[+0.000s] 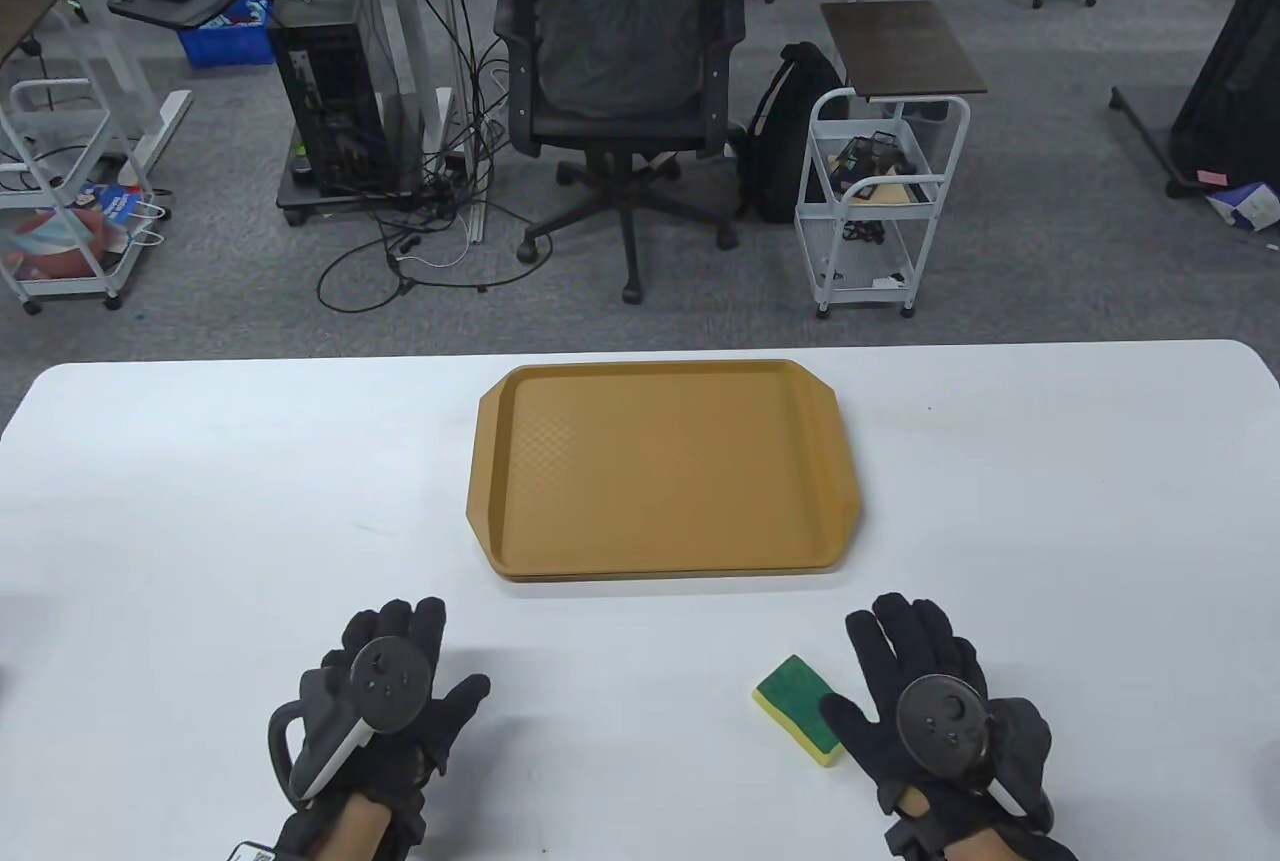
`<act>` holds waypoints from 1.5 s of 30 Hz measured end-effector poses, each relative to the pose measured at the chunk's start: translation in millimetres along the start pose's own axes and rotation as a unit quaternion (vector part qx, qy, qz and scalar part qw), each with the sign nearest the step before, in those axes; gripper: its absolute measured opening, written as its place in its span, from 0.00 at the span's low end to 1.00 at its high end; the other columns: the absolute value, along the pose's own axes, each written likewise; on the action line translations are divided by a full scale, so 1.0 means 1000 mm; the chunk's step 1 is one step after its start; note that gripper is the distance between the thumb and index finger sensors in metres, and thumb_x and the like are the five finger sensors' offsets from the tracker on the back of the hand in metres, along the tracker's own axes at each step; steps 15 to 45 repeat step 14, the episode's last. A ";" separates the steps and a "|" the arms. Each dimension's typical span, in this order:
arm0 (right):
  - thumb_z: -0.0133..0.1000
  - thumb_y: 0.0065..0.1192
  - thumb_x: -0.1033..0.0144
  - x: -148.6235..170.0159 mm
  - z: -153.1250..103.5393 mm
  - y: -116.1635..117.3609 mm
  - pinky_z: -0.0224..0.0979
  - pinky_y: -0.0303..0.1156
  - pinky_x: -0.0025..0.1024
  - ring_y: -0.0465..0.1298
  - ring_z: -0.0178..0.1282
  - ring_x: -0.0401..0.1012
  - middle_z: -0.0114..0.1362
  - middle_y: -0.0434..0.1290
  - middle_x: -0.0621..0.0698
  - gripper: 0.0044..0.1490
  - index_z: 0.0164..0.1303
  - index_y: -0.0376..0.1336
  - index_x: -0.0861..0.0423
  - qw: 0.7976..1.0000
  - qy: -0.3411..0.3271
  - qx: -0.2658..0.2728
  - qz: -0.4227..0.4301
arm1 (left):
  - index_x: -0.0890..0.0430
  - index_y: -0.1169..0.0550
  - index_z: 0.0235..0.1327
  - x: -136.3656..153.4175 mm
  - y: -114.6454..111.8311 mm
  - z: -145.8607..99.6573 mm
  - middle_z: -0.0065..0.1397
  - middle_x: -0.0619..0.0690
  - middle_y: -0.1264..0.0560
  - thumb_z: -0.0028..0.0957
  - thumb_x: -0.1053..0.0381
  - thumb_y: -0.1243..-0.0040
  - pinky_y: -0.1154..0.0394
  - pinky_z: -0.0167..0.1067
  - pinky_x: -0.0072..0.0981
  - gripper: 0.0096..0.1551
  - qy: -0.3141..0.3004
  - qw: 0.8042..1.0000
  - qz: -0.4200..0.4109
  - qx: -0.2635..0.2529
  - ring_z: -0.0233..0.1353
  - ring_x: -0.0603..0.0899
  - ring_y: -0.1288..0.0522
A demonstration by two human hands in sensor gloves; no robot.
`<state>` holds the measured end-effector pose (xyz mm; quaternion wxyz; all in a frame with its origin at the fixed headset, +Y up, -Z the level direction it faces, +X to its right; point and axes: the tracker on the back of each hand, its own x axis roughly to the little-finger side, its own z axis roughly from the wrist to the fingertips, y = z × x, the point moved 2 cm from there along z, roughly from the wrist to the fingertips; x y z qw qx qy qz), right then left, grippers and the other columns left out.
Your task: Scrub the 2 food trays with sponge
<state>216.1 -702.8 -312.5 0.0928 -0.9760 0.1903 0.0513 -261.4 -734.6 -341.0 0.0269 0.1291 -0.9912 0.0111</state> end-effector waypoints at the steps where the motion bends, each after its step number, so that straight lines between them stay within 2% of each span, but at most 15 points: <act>1: 0.47 0.70 0.38 0.003 0.000 -0.002 0.83 0.51 0.68 0.50 0.87 0.58 0.87 0.49 0.53 0.52 0.80 0.56 0.47 1.000 0.001 0.004 0.000 | 0.41 0.41 0.83 0.000 0.001 0.000 0.87 0.53 0.45 0.43 0.24 0.43 0.47 0.76 0.70 0.54 0.002 1.000 0.000 0.000 0.86 0.70 0.47; 14: 0.47 0.70 0.36 0.003 0.000 0.003 0.82 0.52 0.68 0.52 0.86 0.59 0.87 0.51 0.53 0.52 0.80 0.56 0.47 1.000 -0.004 -0.014 -0.019 | 0.41 0.42 0.83 0.004 0.000 0.002 0.88 0.53 0.45 0.43 0.24 0.43 0.47 0.76 0.71 0.54 0.007 1.000 0.008 0.000 0.87 0.71 0.48; 45: 0.47 0.70 0.36 0.003 0.000 0.003 0.82 0.52 0.68 0.52 0.86 0.59 0.87 0.51 0.53 0.52 0.80 0.56 0.47 1.000 -0.004 -0.014 -0.019 | 0.41 0.42 0.83 0.004 0.000 0.002 0.88 0.53 0.45 0.43 0.24 0.43 0.47 0.76 0.71 0.54 0.007 1.000 0.008 0.000 0.87 0.71 0.48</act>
